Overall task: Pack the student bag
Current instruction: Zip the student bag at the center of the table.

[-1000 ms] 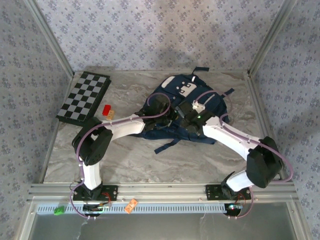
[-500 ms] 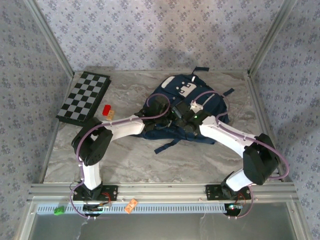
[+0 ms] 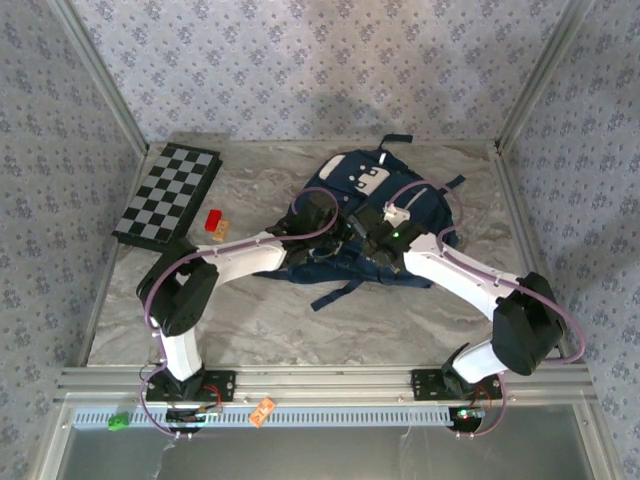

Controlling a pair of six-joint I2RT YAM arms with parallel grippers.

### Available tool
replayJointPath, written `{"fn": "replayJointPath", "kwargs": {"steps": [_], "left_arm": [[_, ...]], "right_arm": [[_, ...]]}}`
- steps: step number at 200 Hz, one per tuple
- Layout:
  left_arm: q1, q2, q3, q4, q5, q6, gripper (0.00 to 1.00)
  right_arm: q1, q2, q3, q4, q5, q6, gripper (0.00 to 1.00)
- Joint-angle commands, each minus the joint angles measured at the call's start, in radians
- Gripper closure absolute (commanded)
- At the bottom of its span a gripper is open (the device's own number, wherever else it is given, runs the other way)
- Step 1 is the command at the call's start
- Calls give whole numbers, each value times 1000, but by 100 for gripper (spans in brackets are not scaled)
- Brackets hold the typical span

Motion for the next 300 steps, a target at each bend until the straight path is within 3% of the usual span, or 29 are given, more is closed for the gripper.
{"fn": "replayJointPath", "kwargs": {"steps": [1, 27, 43, 98, 173, 205, 251, 266, 300], "left_arm": [[-9, -62, 5, -9, 14, 23, 100], [-8, -62, 8, -14, 12, 28, 100], [-5, -63, 4, -18, 8, 34, 100], [37, -86, 3, -127, -31, 121, 100], [174, -63, 44, -185, 73, 292, 100], [232, -31, 118, -231, 131, 390, 100], [303, 65, 264, -256, 267, 554, 100], [339, 55, 236, -225, 318, 553, 92], [374, -78, 91, -206, 380, 581, 58]], "right_arm": [[-12, 11, 12, 0, 9, -83, 73], [-16, 53, 48, 8, -18, -132, 75], [-16, 61, 55, 3, -29, -139, 82], [-29, -48, 6, -59, -10, -162, 93], [-193, -159, -61, -69, -176, -383, 100], [-126, -140, -50, -66, -243, -443, 100], [63, -27, 3, 179, -406, -326, 100], [74, 46, 51, 244, -449, -281, 100], [92, 129, 150, 216, -388, -257, 100]]}}
